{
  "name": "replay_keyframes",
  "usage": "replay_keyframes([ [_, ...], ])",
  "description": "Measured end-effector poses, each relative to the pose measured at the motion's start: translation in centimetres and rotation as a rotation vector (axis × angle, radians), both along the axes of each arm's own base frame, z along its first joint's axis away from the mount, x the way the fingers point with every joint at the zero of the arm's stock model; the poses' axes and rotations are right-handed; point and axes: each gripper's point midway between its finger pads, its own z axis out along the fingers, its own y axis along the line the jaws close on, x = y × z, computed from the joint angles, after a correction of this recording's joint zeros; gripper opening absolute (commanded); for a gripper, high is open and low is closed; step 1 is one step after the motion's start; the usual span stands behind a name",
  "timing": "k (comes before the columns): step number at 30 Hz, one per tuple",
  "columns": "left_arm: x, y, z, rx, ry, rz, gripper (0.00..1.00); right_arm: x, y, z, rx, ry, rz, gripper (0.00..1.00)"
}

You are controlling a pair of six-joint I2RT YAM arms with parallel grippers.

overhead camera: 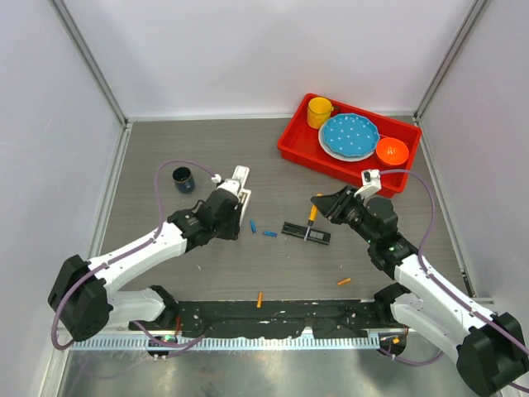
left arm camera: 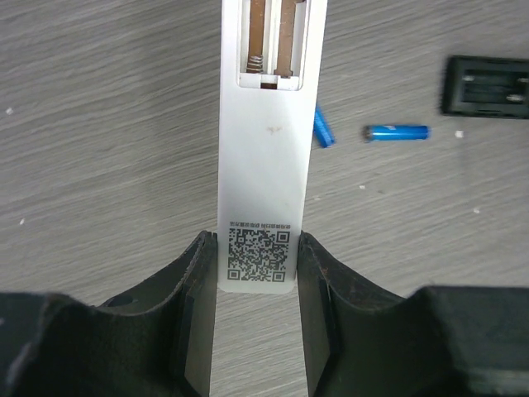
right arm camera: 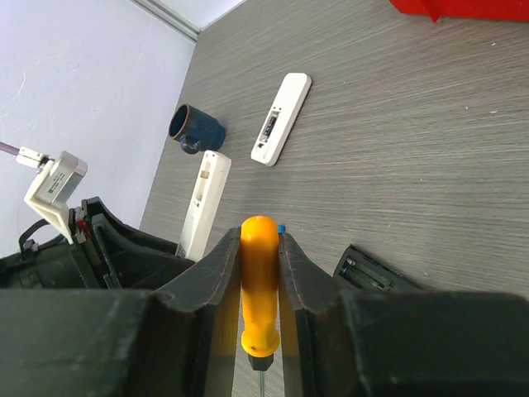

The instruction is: Unload the batteries from the remote control

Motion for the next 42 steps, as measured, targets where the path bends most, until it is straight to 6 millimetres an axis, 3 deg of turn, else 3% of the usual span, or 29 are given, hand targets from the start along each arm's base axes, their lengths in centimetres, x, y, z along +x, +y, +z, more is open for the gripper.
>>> replay_keyframes([
  [12, 0.2, 7.9, -3.7, 0.029, 0.126, 0.331, 0.00, 0.2, -0.3, -0.6, -0.013, 0.021, -0.017, 0.01],
  [22, 0.2, 11.3, -7.0, 0.088, 0.241, 0.497, 0.00, 0.1, -0.4, -1.2, -0.024, 0.041, -0.020, 0.01],
  [25, 0.3, 11.9, -7.4, 0.098, 0.253, 0.520, 0.05, 0.1, -0.4, -1.3, -0.028, 0.043, -0.021, 0.01],
  [28, 0.4, 12.3, -7.7, 0.109, 0.261, 0.531, 0.12, 0.1, -0.4, -1.3, -0.028, 0.042, -0.021, 0.01],
  [33, 0.4, 12.3, -8.2, 0.121, 0.273, 0.531, 0.32, 0.2, -0.4, -1.6, -0.035, 0.050, -0.020, 0.01],
  [34, 0.4, 12.3, -8.3, 0.122, 0.274, 0.530, 0.51, 0.2, -0.4, -1.7, -0.037, 0.052, -0.020, 0.01],
  [37, 0.4, 12.4, -8.2, 0.125, 0.271, 0.522, 0.81, 0.3, -0.4, -2.0, -0.044, 0.058, -0.019, 0.01],
  [40, 0.6, 12.4, -8.1, 0.124, 0.266, 0.514, 0.92, 0.3, -0.4, -2.0, -0.046, 0.056, -0.018, 0.01],
  [42, 0.7, 12.3, -8.0, 0.117, 0.261, 0.512, 0.93, 0.3, -0.4, -2.1, -0.048, 0.058, -0.018, 0.01],
])
